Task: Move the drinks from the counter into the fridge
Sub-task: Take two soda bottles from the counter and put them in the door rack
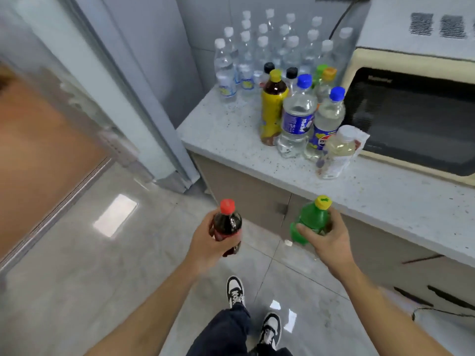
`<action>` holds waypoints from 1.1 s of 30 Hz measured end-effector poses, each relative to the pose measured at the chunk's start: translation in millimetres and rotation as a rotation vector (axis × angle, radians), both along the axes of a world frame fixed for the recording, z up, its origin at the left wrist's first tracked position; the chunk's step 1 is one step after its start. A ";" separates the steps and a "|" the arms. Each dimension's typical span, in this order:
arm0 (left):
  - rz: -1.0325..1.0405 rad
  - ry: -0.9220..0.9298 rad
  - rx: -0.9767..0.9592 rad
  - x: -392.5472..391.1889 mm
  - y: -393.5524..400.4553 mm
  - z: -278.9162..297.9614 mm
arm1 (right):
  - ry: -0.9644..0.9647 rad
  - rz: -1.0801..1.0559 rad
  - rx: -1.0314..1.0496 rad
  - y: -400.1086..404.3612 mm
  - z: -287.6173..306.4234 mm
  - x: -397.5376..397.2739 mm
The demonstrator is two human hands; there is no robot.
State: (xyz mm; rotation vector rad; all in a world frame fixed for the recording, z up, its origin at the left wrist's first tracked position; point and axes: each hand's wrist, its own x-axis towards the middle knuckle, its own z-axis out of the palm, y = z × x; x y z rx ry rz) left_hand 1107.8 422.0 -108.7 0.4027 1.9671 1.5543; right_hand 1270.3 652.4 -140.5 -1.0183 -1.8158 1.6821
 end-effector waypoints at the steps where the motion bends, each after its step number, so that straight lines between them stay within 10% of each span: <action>1: 0.053 0.002 -0.015 0.3 -18.6 0.6 | 0.004 0.033 -0.010 -9.3 -0.4 -5.1; 15: 0.664 0.045 0.005 -25.2 -284.2 32.1 | 0.070 0.707 0.049 -234.8 27.9 -172.0; 33: 0.415 0.222 0.156 -236.3 -417.7 96.2 | 0.279 0.628 0.253 -404.4 124.0 -367.2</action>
